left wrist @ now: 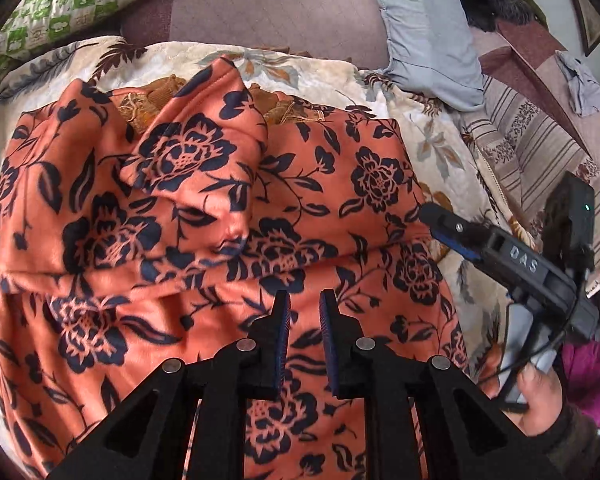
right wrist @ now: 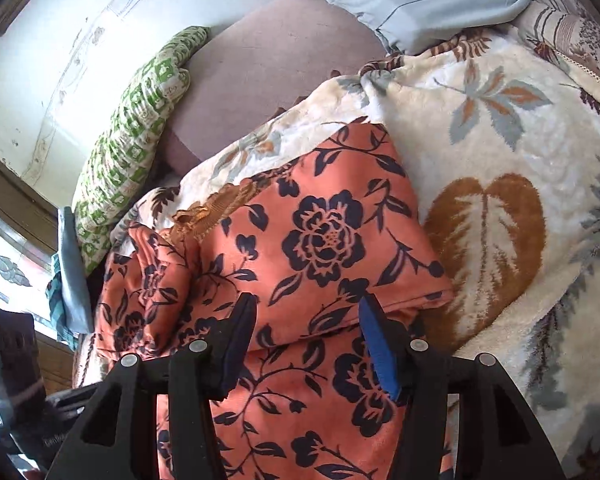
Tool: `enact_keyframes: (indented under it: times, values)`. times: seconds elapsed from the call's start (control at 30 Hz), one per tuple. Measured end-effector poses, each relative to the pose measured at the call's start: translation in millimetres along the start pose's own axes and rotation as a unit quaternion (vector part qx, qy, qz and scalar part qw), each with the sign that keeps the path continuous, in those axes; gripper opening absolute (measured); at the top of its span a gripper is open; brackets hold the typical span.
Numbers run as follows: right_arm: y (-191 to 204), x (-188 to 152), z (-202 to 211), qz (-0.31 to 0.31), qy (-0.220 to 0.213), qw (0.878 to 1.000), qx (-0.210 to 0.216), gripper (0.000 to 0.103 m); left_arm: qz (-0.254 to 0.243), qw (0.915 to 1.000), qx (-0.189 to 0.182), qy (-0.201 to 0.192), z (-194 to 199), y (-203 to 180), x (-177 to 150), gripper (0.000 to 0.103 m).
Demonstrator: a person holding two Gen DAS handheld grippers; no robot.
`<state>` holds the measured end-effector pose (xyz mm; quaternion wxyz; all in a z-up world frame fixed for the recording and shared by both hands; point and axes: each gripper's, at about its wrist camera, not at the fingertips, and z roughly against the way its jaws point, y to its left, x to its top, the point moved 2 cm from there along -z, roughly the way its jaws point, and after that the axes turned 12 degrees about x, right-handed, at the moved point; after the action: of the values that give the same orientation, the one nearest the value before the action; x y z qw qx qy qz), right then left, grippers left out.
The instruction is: Fold small clothes
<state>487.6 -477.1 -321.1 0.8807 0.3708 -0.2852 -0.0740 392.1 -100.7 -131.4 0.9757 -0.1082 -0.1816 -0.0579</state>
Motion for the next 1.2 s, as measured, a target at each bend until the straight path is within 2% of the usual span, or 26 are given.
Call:
enact_keyframes:
  times: [0.1, 0.2, 0.3, 0.37, 0.43, 0.5, 0.53, 0.57, 0.6, 0.67, 0.77, 0.83, 0.9, 1.03, 1.07, 1.1, 1.2]
  values:
    - [21, -2, -13, 0.003, 0.009, 0.999, 0.05, 0.061, 0.06, 0.9977, -0.016, -0.028, 50, 49, -29, 0.024]
    - [52, -8, -36, 0.015, 0.029, 0.996, 0.081, 0.064, 0.16, 0.9849, -0.032, -0.059, 87, 112, -43, 0.039]
    - [90, -15, -64, 0.048, 0.057, 0.993, 0.087, 0.065, 0.237, 0.9691, -0.028, -0.06, 99, 166, -49, 0.041]
    - [115, -22, -87, 0.095, 0.081, 0.991, 0.053, 0.07, 0.277, 0.9582, -0.046, -0.053, 98, 191, -55, 0.041]
    - [131, -29, -110, 0.136, 0.093, 0.986, 0.003, 0.07, 0.307, 0.9489, -0.052, -0.053, 97, 207, -62, 0.042]
    - [137, -34, -136, 0.176, 0.108, 0.976, -0.074, 0.07, 0.326, 0.9424, -0.056, -0.05, 91, 213, -65, 0.042]
    - [136, -35, -146, 0.177, 0.12, 0.974, -0.077, 0.067, 0.333, 0.94, -0.059, -0.047, 90, 215, -67, 0.042]
    - [134, -34, -151, 0.172, 0.125, 0.975, -0.064, 0.043, 0.336, 0.939, -0.062, -0.044, 86, 216, -68, 0.042]
    - [133, -30, -149, 0.163, 0.122, 0.978, -0.047, 0.014, 0.336, 0.939, -0.06, -0.042, 85, 217, -68, 0.042]
    - [124, -17, -128, 0.14, 0.082, 0.987, -0.014, 0.014, 0.335, 0.9394, -0.054, -0.045, 83, 216, -65, 0.043]
    - [91, 7, -85, 0.095, 0.028, 0.995, 0.004, 0.014, 0.348, 0.9343, -0.059, -0.05, 76, 218, -57, 0.044]
    - [54, 16, -66, 0.038, 0.016, 0.999, 0.013, 0.019, 0.363, 0.9277, -0.071, -0.052, 67, 218, -52, 0.045]
    - [18, 18, -53, -0.011, 0.012, 1.0, 0.005, 0.021, 0.375, 0.9211, -0.092, -0.048, 58, 213, -47, 0.047]
    - [-34, 9, -33, -0.086, 0.001, 0.996, 0.004, 0.023, 0.38, 0.919, -0.102, -0.032, 33, 199, -34, 0.047]
    - [-41, 8, -28, -0.097, -0.009, 0.995, 0.016, 0.026, 0.382, 0.9185, -0.097, -0.029, 27, 198, -31, 0.047]
    - [-43, 8, -23, -0.102, -0.015, 0.994, 0.031, 0.032, 0.386, 0.9174, -0.092, -0.028, 21, 199, -30, 0.047]
    - [-36, 9, -20, -0.091, -0.017, 0.993, 0.068, 0.051, 0.405, 0.9081, -0.102, -0.022, 4, 202, -31, 0.047]
